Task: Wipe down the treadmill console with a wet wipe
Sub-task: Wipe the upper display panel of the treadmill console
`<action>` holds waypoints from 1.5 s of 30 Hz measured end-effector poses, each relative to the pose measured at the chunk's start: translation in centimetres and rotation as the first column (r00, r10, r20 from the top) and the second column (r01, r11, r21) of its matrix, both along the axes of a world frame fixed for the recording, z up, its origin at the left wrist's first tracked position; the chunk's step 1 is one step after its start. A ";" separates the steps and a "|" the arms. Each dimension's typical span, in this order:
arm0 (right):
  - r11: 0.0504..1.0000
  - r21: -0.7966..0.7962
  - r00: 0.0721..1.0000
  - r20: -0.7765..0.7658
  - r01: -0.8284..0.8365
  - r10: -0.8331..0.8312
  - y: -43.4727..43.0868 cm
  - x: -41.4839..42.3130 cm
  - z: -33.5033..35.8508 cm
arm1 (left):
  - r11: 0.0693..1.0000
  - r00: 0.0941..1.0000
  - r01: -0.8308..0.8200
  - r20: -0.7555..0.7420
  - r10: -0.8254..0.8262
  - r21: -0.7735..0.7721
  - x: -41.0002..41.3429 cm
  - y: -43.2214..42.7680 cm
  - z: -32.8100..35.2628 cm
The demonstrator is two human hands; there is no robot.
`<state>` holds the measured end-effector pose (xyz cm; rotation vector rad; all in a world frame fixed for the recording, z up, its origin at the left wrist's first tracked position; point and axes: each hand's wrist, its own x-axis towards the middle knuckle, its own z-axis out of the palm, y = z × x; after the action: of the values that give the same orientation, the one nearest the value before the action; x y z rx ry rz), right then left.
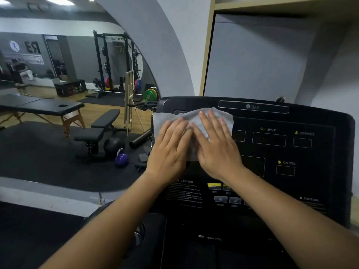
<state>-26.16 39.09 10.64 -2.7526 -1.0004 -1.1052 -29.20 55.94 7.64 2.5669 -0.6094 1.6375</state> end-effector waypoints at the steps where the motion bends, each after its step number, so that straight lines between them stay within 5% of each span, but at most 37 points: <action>1: 1.000 0.003 1.000 -0.014 0.021 -0.021 0.1 -0.2 0.3 | 0.999 0.993 0.007 -0.118 -0.011 -0.036 0.0 -0.1 -0.8; 5: 0.995 0.034 0.995 -0.043 0.096 -0.095 0.7 -0.2 1.8 | 0.994 0.952 -0.110 -0.291 0.100 -0.019 1.1 0.1 0.1; 12: 0.975 -0.017 0.975 0.013 0.222 -0.222 1.5 3.1 4.4 | 0.985 0.956 -0.171 -0.246 0.162 -0.019 3.6 0.2 4.2; 21: 0.993 -0.056 0.994 -0.022 0.108 -0.109 -0.4 -2.5 -5.1 | 0.986 0.941 -0.153 -0.312 0.128 -0.058 -2.9 -0.6 -5.4; 31: 0.968 -0.043 0.969 0.035 0.247 -0.246 0.5 3.0 4.0 | 0.975 0.944 -0.211 -0.274 0.185 -0.065 3.5 0.2 3.8; 39: 0.990 -0.056 0.990 -0.041 0.130 -0.132 -2.3 -3.2 -5.7 | 0.988 0.940 -0.149 -0.317 0.128 -0.040 -3.5 -1.1 -6.5; 45: 0.976 -0.034 0.977 0.027 0.214 -0.213 -0.9 1.2 0.6 | 0.986 0.960 -0.163 -0.237 0.151 -0.028 1.7 0.1 0.4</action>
<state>-24.93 38.22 11.21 -2.9399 -0.7472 -1.1567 -27.51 56.07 8.01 2.7791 -0.3540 1.3361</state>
